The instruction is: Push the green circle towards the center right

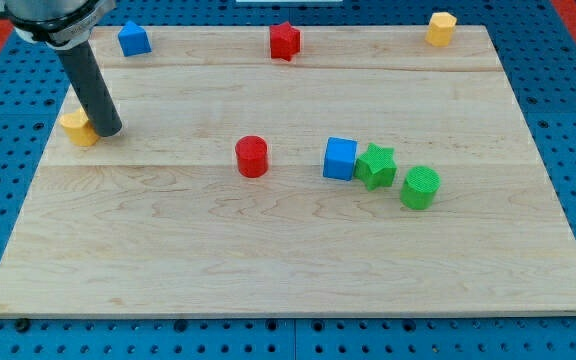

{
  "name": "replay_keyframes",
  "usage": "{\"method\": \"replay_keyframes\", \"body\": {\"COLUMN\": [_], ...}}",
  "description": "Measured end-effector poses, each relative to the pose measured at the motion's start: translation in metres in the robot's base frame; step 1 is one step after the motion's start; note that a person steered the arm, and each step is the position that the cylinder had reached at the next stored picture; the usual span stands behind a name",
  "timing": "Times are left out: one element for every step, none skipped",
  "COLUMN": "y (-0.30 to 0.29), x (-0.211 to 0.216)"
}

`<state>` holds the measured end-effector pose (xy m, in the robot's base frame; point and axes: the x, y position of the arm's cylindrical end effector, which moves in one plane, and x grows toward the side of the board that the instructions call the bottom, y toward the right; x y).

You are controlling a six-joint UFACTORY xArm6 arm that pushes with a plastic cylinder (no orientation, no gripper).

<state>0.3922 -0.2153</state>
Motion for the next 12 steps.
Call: {"method": "replay_keyframes", "body": {"y": [0.016, 0.017, 0.05, 0.093, 0.133, 0.239, 0.294, 0.344, 0.358, 0.42, 0.436, 0.393], "x": [0.0, 0.0, 0.008, 0.012, 0.07, 0.075, 0.11, 0.12, 0.08, 0.065, 0.09, 0.084]}}
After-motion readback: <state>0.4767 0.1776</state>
